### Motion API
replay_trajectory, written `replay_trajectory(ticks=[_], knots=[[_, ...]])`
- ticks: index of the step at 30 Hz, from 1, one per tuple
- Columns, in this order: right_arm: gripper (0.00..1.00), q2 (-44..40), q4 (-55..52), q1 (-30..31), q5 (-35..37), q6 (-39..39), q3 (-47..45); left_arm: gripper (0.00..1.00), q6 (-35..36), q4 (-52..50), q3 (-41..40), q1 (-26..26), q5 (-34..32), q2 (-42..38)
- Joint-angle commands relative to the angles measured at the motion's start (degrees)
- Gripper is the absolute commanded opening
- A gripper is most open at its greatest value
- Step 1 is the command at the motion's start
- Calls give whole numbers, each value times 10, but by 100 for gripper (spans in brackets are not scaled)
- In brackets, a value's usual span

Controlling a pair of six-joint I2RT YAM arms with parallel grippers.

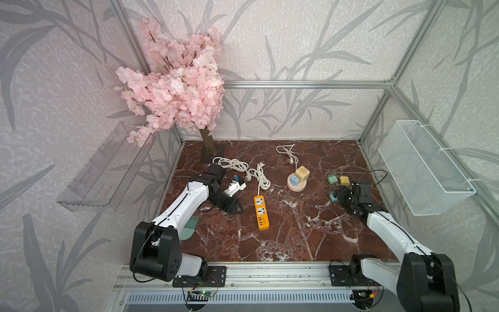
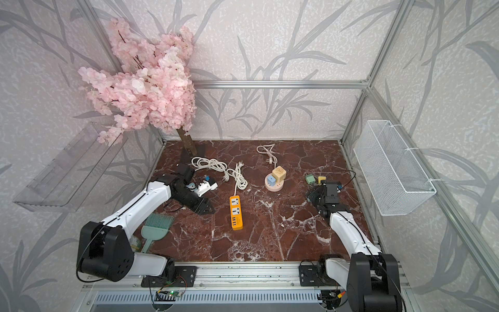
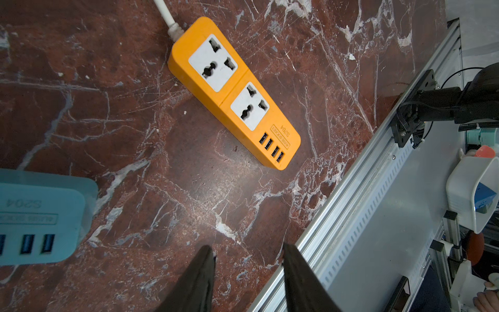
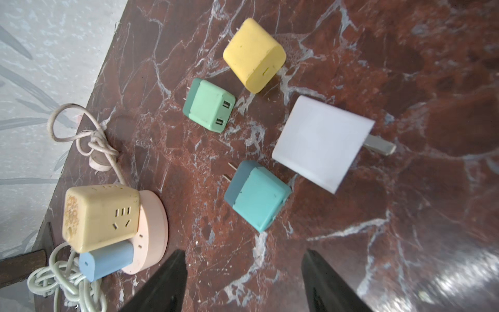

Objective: Pull the plug off the socket
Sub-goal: Place the plug at the center of the board, then move the socket to the center of the board.

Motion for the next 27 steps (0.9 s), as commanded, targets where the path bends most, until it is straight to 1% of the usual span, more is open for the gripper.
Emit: replay_trajectory(ticks=[1,3,5,8,10,13,15,17,20,27], knots=[[71,-43,-112,24,8,-47,49,45,-2,-3,-1,5,-4,-14],[71,-40,-160,64,26,-76,90,45,-2,-2,-2,5,-3,-14],[72,-13,-204,110,43,-96,135,45,-2,-1,-2,6,-4,-15],[72,41,-230,175,64,-114,197,45,-2,-1,-3,7,-4,-15],[73,81,-236,205,71,-116,233,45,-1,-1,-4,8,-4,-16],[75,143,-231,216,55,-86,277,45,-1,-1,-5,7,-2,-16],[80,187,-234,221,48,-55,312,45,-1,-1,-5,8,-2,-17],[82,230,-246,235,60,-32,358,45,0,-1,-6,8,1,-16],[83,294,-278,249,103,-9,427,45,1,0,-6,8,2,-17],[85,440,-377,249,111,26,578,44,4,-1,-7,9,6,-22]])
